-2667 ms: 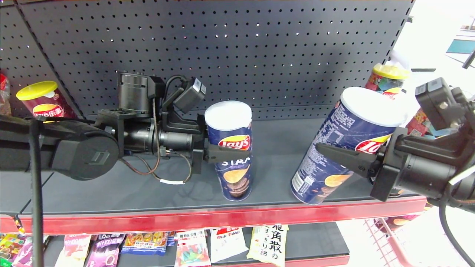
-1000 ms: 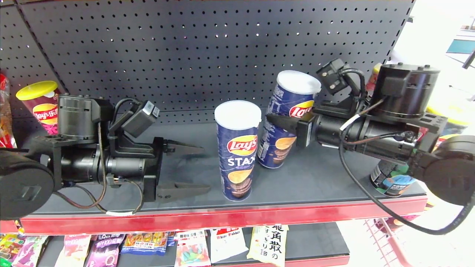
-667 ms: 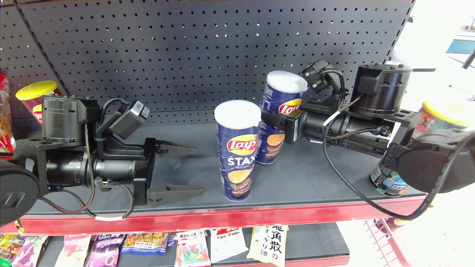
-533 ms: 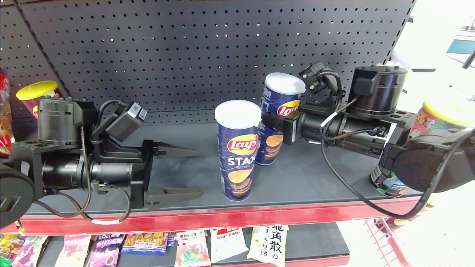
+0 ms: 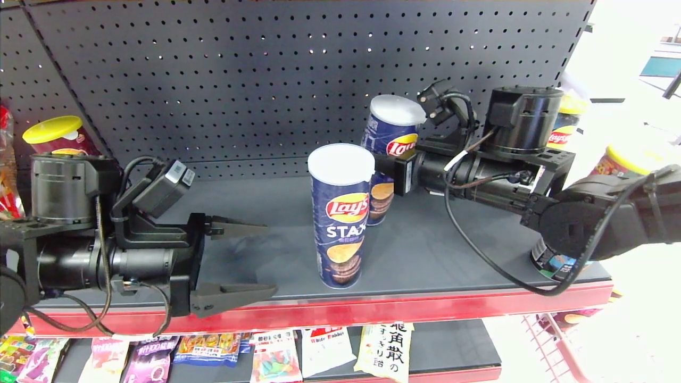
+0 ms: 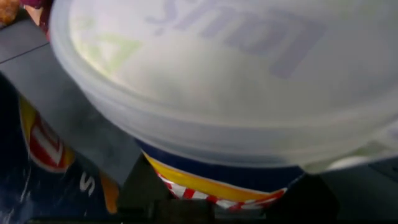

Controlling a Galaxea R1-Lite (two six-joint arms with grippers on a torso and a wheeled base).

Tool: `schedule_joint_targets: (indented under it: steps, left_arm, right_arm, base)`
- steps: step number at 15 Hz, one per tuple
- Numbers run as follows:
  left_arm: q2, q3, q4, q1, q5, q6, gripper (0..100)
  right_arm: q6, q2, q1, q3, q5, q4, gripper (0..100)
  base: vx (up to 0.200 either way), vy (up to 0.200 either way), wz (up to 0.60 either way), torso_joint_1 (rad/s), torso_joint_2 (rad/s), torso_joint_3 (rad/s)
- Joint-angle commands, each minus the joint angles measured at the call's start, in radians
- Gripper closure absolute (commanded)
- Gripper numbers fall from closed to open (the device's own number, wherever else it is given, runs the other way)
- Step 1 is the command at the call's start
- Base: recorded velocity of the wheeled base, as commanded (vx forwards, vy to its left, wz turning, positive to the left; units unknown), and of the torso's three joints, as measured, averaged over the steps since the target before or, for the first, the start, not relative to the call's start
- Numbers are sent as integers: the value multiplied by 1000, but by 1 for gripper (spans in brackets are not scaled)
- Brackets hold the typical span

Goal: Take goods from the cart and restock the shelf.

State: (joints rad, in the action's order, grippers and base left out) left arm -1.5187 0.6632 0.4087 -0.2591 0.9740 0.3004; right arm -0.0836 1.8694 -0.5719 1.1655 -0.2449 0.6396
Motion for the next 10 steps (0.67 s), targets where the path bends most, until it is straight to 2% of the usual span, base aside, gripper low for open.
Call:
schedule_joint_targets:
  steps: [1,4,10]
  left_arm:
    - [35,-28,-1,29,-9,0,0]
    - [35,-33,2,51,-20,2,0]
    - [38,-45,15,52,-29,0,0]
  right_arm:
    - [-1,47,-9,54,1,-35,100]
    - [-2,71,-11,94,1,-63,100]
    - [-18,126,-9,192,1,-135,100]
  base:
    - [0,0,0,0,0,0]
    - [0,0,0,0,0,0]
    - [0,0,0,0,0,0]
